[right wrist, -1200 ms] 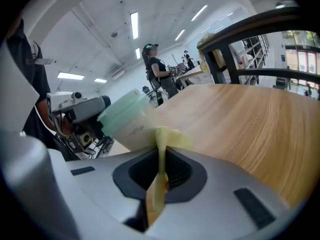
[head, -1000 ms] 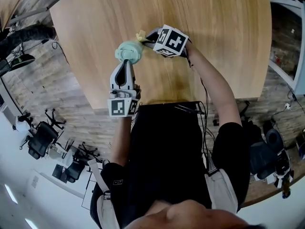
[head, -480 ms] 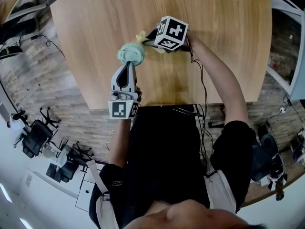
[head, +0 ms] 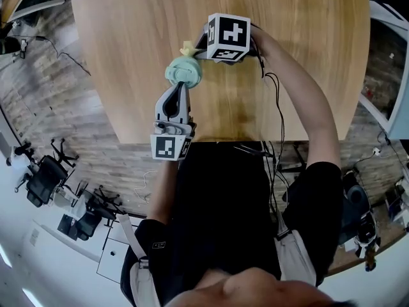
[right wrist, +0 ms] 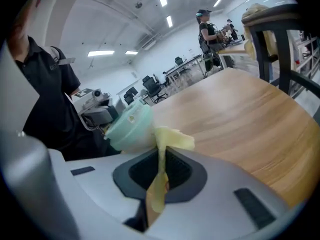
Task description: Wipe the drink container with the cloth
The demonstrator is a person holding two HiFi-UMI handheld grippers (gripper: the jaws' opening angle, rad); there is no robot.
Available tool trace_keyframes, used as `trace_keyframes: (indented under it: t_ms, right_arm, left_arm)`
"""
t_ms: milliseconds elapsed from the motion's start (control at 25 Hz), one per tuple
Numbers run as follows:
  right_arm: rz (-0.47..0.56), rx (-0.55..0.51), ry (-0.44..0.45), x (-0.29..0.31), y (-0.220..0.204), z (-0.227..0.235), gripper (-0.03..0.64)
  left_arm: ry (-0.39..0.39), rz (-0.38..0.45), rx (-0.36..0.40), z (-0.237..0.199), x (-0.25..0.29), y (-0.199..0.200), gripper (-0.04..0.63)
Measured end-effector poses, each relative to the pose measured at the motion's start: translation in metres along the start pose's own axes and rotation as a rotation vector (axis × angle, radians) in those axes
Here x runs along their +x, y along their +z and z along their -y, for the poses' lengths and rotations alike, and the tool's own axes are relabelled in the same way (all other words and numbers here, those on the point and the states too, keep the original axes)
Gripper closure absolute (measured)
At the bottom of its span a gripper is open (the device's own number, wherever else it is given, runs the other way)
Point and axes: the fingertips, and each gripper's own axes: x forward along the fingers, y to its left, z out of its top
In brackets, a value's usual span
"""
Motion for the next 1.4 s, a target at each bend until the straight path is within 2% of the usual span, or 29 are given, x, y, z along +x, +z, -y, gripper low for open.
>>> trace_keyframes:
  t_ms: [200, 400, 520, 640, 800, 1000, 1120, 1240, 1400]
  right_arm:
    - [-0.062, 0.064, -0.022, 0.032, -0.025, 0.027, 0.577]
    - [-0.107, 0.108, -0.120, 0.052, -0.052, 0.043, 0.577]
    - [-0.050, 0.105, -0.163, 0.039, -0.045, 0.030, 0.577]
    - [0.030, 0.108, -0.211, 0.021, -0.033, 0.002, 0.577]
    - [0.128, 0.123, -0.286, 0.013, -0.027, -0.034, 0.577]
    - [0.327, 0.290, -0.424, 0.015, -0.014, -0.067, 0.577]
    - [0.412, 0.379, -0.497, 0.029, -0.015, -0.075, 0.577]
    - [0.430, 0.405, -0.565, 0.047, -0.016, -0.068, 0.577]
    - [0.391, 0.456, -0.629, 0.074, -0.034, -0.044, 0.577]
  left_arm:
    - [-0.024, 0.036, -0.010, 0.002, 0.001, 0.007, 0.574]
    - [-0.013, 0.013, -0.019, -0.002, -0.002, 0.001, 0.574]
    - [-0.032, 0.003, -0.024, -0.004, 0.000, 0.001, 0.574]
    - [-0.062, -0.045, -0.004, -0.010, -0.001, -0.004, 0.574]
    - [-0.139, -0.073, 0.016, -0.014, 0.003, -0.002, 0.574]
    - [-0.242, -0.108, 0.057, -0.012, 0.000, -0.004, 0.574]
    - [-0.288, -0.139, 0.078, -0.011, -0.003, -0.012, 0.574]
    - [-0.344, -0.139, 0.095, -0.008, -0.005, -0.011, 0.574]
    - [-0.399, -0.145, 0.102, -0.006, -0.005, -0.013, 0.574]
